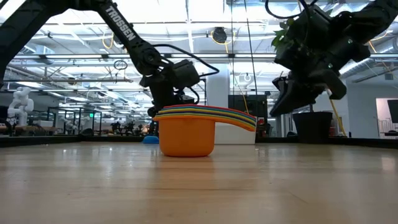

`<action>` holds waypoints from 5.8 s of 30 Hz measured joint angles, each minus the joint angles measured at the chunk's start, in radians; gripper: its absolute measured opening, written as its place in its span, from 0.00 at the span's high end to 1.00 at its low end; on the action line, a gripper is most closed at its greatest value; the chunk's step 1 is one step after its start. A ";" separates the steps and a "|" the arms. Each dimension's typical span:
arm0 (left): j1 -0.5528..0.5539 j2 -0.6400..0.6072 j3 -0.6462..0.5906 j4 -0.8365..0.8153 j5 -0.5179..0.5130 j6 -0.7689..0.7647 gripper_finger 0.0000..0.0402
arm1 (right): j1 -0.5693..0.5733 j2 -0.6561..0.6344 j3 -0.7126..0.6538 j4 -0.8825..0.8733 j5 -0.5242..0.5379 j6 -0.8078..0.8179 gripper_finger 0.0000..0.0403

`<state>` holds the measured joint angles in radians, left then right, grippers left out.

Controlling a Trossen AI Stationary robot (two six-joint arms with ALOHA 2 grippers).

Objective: Nest measuring cups in basket
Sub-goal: Stack the blue measuring cup into the red measuring cup

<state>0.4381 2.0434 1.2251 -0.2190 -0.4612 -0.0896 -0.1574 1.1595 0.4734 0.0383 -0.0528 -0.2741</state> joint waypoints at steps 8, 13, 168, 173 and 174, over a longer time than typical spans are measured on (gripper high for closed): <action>0.029 0.000 -0.005 0.029 0.021 0.070 0.43 | 0.000 0.000 -0.044 0.054 0.000 0.000 0.97; 0.044 -0.001 -0.005 0.032 0.058 0.098 0.50 | 0.000 0.000 -0.045 0.073 0.000 0.000 0.97; -1.010 -0.273 -0.007 0.545 0.042 -0.104 0.97 | 0.920 0.488 0.636 0.356 0.731 0.479 0.67; -1.012 -0.334 -0.006 0.499 0.033 -0.066 0.99 | 0.932 0.397 0.638 0.155 0.750 0.541 0.65; -1.012 -0.335 -0.006 0.500 0.033 -0.052 0.99 | 0.932 0.394 0.638 0.134 0.763 0.543 0.64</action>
<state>-0.5739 1.7081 1.2190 0.2810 -0.4277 -0.1418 0.7742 1.5533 1.1114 0.1728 0.7097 0.2692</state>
